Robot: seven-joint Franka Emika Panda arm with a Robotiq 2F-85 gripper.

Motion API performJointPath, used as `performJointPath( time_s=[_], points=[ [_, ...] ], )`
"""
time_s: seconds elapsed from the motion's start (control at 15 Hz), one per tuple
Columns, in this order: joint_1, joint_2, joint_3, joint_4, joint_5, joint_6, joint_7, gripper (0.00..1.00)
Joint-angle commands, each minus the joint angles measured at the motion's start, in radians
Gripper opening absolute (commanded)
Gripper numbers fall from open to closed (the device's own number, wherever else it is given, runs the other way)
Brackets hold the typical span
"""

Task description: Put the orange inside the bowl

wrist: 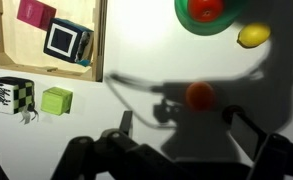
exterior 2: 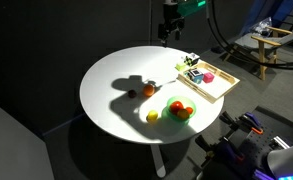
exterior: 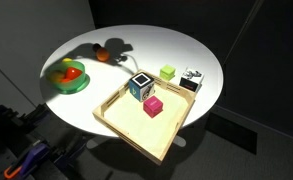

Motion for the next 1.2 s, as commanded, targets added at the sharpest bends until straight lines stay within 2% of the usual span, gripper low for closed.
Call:
performJointPath(
  time_s=[0.0, 0.33, 0.6, 1.13],
  points=[
    [-0.003, 0.011, 0.002, 0.009, 0.004, 0.009, -0.015, 1.00],
    [0.017, 0.090, 0.006, 0.059, -0.028, 0.122, -0.011, 1.00],
    [0.056, 0.182, 0.006, 0.147, -0.059, 0.164, 0.010, 1.00],
    [0.085, 0.398, 0.044, 0.402, 0.000, 0.035, -0.049, 1.00]
  ],
)
